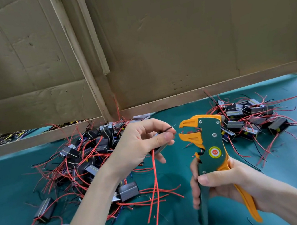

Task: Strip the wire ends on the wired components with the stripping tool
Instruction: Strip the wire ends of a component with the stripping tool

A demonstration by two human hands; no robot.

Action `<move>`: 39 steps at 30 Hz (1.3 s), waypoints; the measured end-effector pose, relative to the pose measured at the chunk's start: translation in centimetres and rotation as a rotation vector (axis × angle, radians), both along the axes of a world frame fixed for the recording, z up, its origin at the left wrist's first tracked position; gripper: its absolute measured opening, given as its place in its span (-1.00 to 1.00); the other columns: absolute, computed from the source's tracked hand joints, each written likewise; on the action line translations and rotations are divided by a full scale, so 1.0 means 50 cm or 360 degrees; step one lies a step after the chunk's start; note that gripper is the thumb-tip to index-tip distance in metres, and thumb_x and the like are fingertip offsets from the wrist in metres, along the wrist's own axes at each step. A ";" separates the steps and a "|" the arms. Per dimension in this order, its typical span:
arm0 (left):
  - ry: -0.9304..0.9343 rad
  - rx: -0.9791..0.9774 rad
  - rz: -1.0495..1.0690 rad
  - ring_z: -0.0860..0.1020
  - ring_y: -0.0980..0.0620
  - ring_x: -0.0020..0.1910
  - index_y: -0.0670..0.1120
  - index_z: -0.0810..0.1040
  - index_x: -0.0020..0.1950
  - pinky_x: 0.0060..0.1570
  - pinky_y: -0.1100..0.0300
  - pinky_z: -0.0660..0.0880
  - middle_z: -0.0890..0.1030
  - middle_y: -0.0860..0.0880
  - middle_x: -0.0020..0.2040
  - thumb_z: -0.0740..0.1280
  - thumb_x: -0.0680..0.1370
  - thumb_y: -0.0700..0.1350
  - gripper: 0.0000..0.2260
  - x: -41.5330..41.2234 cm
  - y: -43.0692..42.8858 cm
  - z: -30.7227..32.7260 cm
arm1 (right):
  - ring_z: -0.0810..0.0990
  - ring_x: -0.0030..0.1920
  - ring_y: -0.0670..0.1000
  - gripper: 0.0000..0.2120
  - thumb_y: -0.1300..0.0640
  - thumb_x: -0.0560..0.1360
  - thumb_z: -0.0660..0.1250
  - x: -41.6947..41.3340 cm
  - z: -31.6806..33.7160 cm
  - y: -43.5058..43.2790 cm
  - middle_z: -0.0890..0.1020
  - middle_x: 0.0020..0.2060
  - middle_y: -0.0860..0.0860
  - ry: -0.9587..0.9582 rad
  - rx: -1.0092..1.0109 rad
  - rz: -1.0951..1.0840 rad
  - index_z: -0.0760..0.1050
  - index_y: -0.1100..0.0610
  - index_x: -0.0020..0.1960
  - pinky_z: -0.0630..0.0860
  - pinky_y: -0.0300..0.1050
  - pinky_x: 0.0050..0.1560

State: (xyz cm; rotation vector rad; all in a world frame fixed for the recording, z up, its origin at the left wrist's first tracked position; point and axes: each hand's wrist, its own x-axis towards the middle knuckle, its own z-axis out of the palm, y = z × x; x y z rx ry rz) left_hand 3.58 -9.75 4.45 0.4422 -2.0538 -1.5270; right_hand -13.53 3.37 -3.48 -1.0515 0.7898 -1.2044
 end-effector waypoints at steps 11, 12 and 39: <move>-0.0151 -0.0088 -0.0045 0.60 0.14 -0.39 -0.19 0.60 -0.09 -0.44 0.25 0.53 0.59 -0.29 -0.17 0.39 0.45 -0.14 -0.87 0.005 0.000 0.006 | 0.61 -0.13 0.27 -0.84 0.16 0.46 0.47 0.001 0.001 0.005 0.62 -0.18 0.26 0.0091 -0.0006 0.0066 0.53 0.21 -0.07 0.54 0.13 -0.02; -0.0154 -0.0092 -0.0057 0.59 0.14 -0.40 -0.20 0.60 -0.09 -0.44 0.25 0.53 0.60 -0.22 -0.20 0.39 0.46 -0.16 -0.88 0.005 0.000 0.006 | 0.61 -0.14 0.27 -0.83 0.16 0.46 0.48 0.002 0.002 0.006 0.62 -0.17 0.27 0.0100 0.0002 0.0065 0.52 0.21 -0.07 0.54 0.13 -0.02; -0.0029 0.0121 0.0059 0.58 0.05 -0.20 -0.14 0.58 -0.12 -0.29 0.27 0.52 0.65 -0.08 -0.19 0.35 0.46 -0.10 -0.88 -0.004 -0.017 -0.017 | 0.60 -0.27 0.26 -0.69 0.12 0.23 0.62 0.046 0.007 0.003 0.55 -0.31 0.27 -0.0253 0.0075 -0.0294 0.52 0.21 -0.24 0.57 0.18 -0.10</move>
